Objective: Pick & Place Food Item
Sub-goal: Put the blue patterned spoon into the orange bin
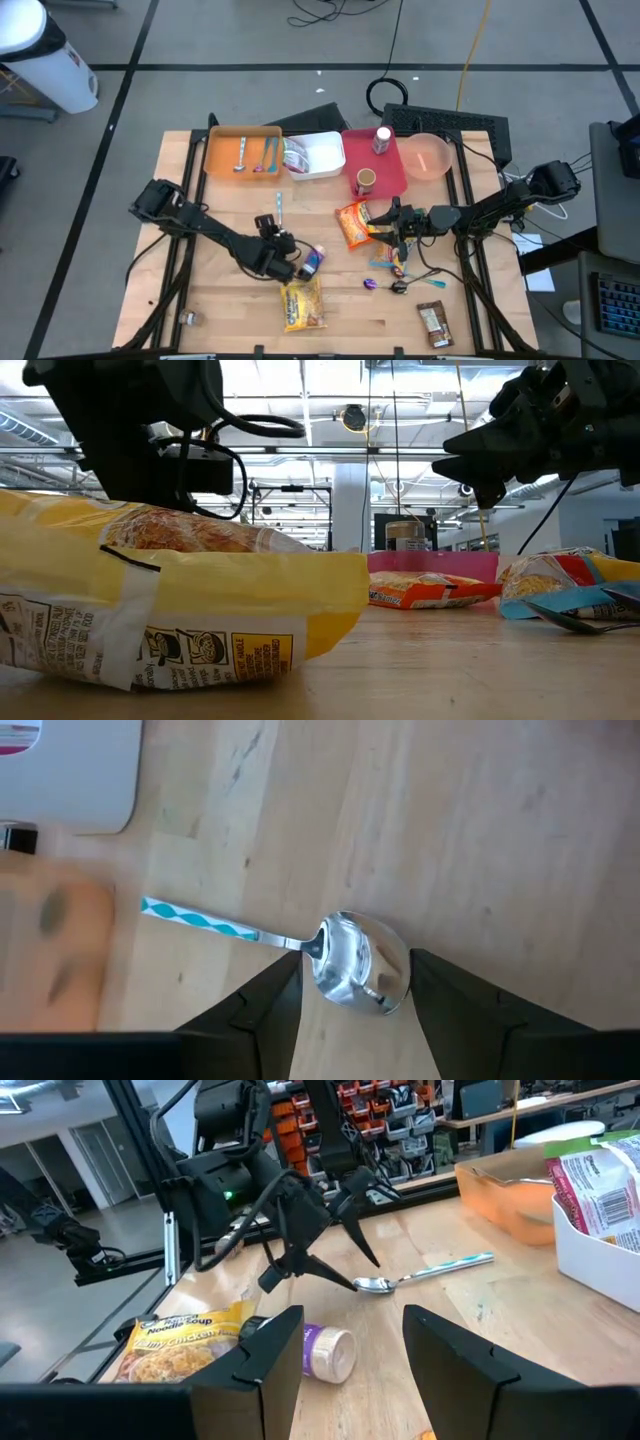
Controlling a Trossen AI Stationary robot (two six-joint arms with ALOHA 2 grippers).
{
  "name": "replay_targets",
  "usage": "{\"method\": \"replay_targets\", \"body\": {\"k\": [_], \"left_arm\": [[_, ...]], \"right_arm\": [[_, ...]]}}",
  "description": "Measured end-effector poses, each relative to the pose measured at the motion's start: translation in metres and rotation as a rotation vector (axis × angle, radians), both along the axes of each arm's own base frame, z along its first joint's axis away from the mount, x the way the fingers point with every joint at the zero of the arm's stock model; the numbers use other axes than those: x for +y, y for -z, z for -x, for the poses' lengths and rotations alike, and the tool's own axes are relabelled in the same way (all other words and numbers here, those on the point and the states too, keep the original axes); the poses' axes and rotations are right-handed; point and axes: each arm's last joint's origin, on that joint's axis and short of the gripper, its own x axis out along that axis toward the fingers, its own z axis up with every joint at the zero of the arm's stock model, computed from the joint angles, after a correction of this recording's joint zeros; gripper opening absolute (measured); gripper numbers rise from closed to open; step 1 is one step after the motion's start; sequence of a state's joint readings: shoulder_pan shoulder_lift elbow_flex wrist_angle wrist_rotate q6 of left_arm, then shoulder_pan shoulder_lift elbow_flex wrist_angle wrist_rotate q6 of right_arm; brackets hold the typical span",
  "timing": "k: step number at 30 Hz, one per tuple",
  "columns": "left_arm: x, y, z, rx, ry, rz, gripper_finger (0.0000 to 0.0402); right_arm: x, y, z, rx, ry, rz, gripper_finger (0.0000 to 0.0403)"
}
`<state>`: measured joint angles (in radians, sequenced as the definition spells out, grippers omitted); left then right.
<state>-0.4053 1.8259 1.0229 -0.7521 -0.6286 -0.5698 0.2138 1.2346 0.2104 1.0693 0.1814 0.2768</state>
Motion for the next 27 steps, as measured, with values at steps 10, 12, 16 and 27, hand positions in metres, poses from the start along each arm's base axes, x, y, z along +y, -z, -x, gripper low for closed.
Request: {"method": "replay_targets", "body": {"k": [10,12,16,27], "left_arm": [[0.011,0.002,-0.004,0.044,-0.007,0.039,0.0191],[0.012,0.005,-0.005,0.055,-0.012,0.036,0.0191],[0.011,0.013,-0.007,0.073,-0.013,0.023,0.0191],[0.013,0.019,-0.005,0.091,-0.036,-0.01,0.0135]], "right_arm": [[0.0,0.001,0.0,0.005,0.0,0.001,0.0164],[0.0,0.001,0.0,0.006,0.0,0.001,0.0164],[0.0,0.001,0.0,0.007,0.0,0.001,0.0164],[0.0,0.001,0.0,0.013,0.001,0.003,0.0164]]}}
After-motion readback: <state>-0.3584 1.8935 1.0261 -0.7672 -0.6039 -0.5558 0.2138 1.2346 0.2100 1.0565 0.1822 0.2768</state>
